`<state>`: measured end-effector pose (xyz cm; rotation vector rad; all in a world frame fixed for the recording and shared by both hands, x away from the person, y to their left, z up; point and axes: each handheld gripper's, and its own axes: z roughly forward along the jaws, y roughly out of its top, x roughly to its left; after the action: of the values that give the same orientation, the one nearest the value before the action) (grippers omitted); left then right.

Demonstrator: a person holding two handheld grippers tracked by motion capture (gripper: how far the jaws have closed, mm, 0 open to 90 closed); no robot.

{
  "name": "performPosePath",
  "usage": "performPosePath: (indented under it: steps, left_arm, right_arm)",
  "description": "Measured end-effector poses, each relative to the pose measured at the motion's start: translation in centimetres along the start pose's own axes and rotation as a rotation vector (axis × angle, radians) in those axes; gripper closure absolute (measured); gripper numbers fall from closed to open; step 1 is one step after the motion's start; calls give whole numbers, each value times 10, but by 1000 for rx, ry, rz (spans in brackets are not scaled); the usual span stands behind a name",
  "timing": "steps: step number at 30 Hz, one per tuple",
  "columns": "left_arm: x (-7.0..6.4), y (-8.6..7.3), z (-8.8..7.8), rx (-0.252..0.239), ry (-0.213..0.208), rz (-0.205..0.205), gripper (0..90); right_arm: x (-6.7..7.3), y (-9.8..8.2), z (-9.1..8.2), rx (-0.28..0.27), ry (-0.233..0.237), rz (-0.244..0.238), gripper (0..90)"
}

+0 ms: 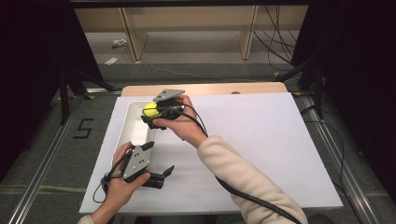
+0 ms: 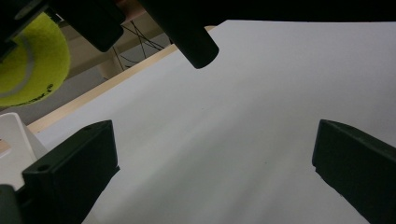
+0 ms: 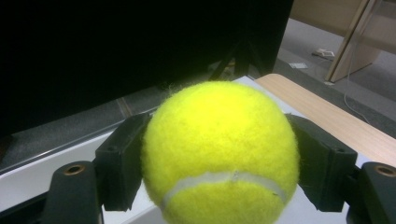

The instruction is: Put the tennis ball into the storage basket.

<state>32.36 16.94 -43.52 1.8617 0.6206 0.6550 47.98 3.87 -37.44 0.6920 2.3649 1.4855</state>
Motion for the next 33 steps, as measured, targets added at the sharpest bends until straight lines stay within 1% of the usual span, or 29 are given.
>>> performPosePath:
  steps: [12, 33]
  left_arm:
    - [0, 0, 0, 1, -4, 2, 0]
    - [-1, 0, 1, 3, -8, 2, 0]
  right_arm:
    - [3, 6, 5, 0, 3, -9, 271]
    - [8, 9, 16, 15, 8, -20, 270]
